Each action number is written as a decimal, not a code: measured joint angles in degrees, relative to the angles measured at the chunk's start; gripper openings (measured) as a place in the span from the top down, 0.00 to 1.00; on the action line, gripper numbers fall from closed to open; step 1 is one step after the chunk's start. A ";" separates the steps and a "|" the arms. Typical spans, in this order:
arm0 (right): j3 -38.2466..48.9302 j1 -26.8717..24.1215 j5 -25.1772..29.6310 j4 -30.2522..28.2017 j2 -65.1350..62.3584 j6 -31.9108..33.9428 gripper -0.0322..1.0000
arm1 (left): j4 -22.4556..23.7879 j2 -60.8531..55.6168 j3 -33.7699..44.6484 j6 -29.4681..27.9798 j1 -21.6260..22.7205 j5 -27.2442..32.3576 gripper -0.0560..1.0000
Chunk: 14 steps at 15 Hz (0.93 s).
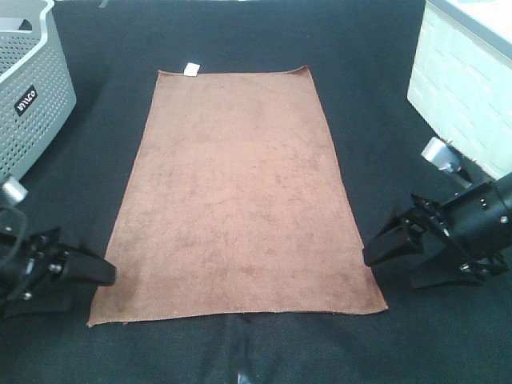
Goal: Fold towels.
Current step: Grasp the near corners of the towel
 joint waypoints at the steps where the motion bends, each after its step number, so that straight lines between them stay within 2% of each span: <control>1: 0.00 0.00 -0.06 1.72 1.32 -1.83 0.24 | -2.06 1.20 0.00 2.29 -1.03 0.06 0.25; 4: -0.06 0.00 -0.06 5.44 5.84 -5.84 0.25 | -9.05 4.70 -0.11 7.45 -1.49 3.04 0.25; 8: -0.11 0.00 1.43 9.40 8.31 -8.77 0.29 | -15.47 8.82 -0.17 14.04 -1.49 8.59 0.26; 10: -0.11 0.40 1.72 10.77 9.00 -10.43 0.32 | -16.10 10.71 -1.26 15.47 -1.49 10.31 0.30; 12: -0.92 4.41 -0.29 10.94 9.00 -10.89 0.35 | -15.93 11.57 -2.12 15.53 -1.55 10.26 0.38; 13: -0.92 4.41 -0.29 10.94 9.00 -10.89 0.35 | -15.93 11.57 -2.12 15.53 -1.55 10.26 0.38; 14: -1.20 5.84 -1.38 11.17 9.00 -10.31 0.36 | -15.87 11.80 -2.18 15.70 -1.55 10.03 0.42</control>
